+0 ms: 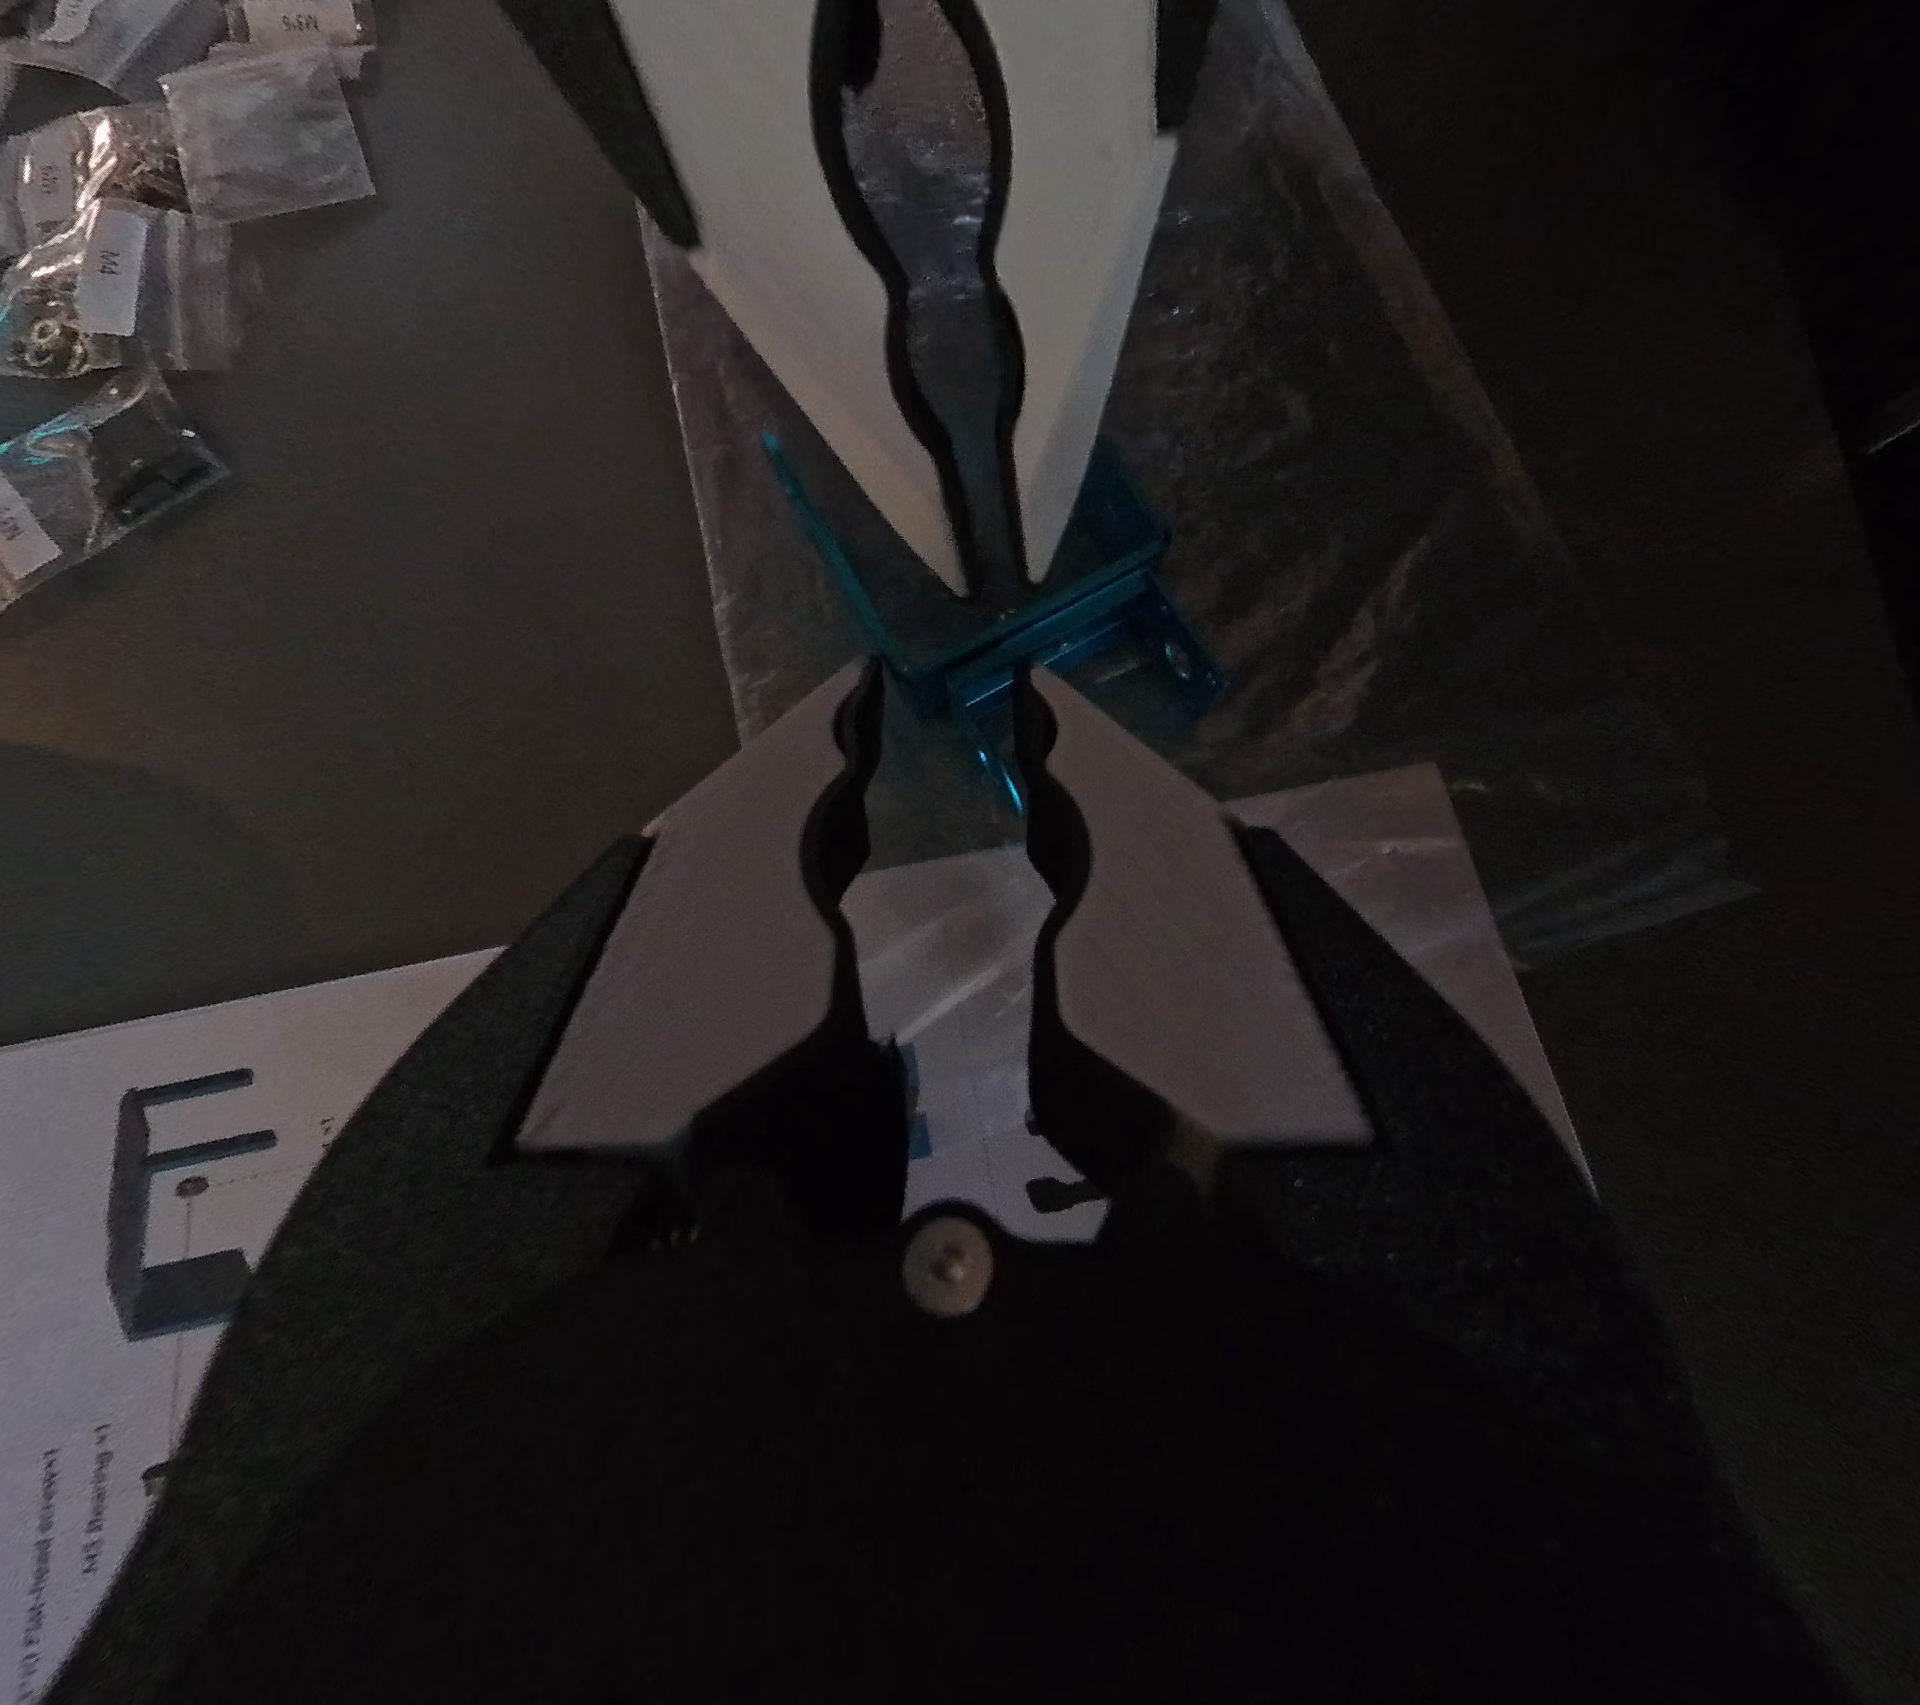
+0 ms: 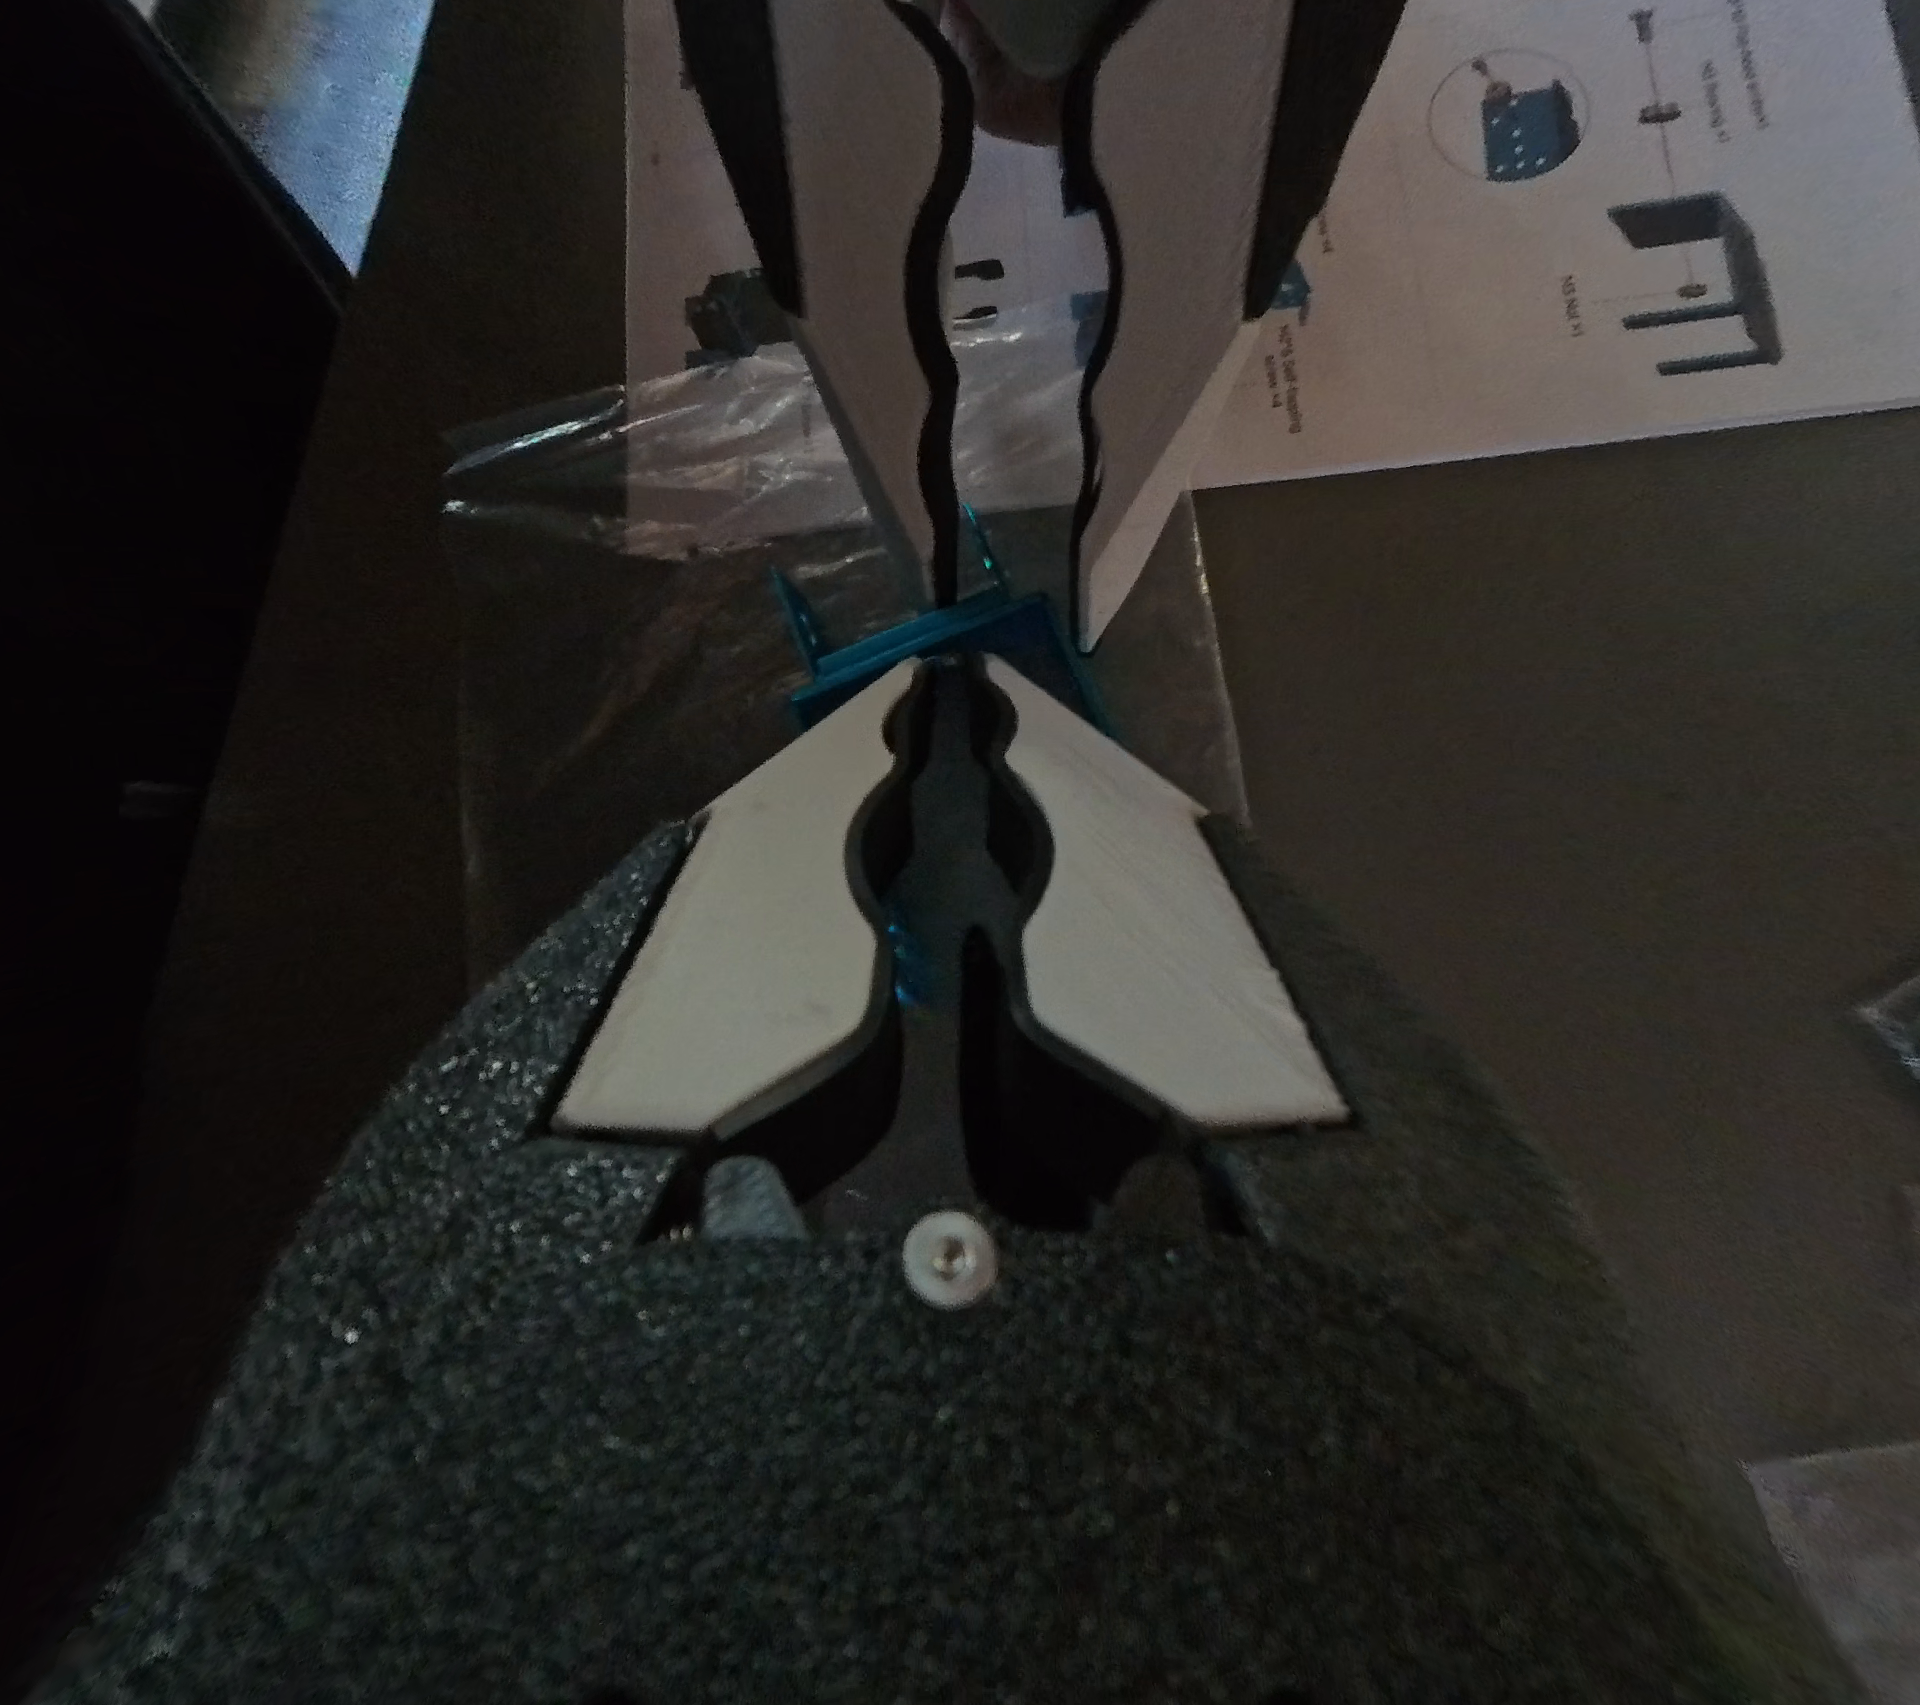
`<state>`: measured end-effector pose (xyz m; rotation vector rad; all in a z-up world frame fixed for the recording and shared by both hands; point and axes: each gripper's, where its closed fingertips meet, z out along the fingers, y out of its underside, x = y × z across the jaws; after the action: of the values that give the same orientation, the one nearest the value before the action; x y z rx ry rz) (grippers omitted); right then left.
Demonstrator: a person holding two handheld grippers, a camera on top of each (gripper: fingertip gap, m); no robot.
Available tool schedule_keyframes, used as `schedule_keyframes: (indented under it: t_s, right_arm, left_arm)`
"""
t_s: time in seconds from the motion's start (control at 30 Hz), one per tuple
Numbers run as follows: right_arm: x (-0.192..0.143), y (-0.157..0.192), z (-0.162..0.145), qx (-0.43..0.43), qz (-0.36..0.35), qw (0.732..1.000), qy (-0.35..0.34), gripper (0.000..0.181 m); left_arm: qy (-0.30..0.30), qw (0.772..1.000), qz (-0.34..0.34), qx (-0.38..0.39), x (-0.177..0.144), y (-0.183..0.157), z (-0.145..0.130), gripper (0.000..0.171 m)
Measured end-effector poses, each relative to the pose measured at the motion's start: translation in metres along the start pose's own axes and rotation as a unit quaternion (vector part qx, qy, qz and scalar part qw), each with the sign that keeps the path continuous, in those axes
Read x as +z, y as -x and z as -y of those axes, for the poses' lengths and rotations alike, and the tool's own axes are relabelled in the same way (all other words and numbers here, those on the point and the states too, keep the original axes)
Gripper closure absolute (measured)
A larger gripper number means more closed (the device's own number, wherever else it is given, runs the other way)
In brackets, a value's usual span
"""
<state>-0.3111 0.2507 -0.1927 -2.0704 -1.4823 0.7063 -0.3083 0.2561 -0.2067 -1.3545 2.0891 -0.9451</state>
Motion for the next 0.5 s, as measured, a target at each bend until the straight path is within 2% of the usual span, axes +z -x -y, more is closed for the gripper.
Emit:
schedule_keyframes:
  t_s: [0.13, 0.27, 0.4, 0.5]
  right_arm:
    - [-0.014, -0.001, 0.006, -0.029, 0.002, 0.999, -0.022, 0.162]
    - [-0.015, -0.029, -0.007, -0.047, -0.044, 0.998, -0.026, 0.142]
    - [-0.003, -0.017, -0.010, -0.016, 0.050, 0.998, -0.040, 0.131]
    - [0.003, -0.011, -0.011, -0.031, 0.069, 0.997, -0.027, 0.132]
  left_arm:
    - [0.000, 1.000, 0.000, 0.000, 0.000, 0.000, 0.000, 0.148]
    - [0.000, 1.000, 0.000, 0.001, 0.000, 0.000, 0.000, 0.148]
    - [0.001, 1.000, 0.001, 0.002, 0.001, 0.000, 0.000, 0.148]
    - [0.001, 1.000, 0.001, 0.002, 0.001, 0.000, 0.000, 0.149]
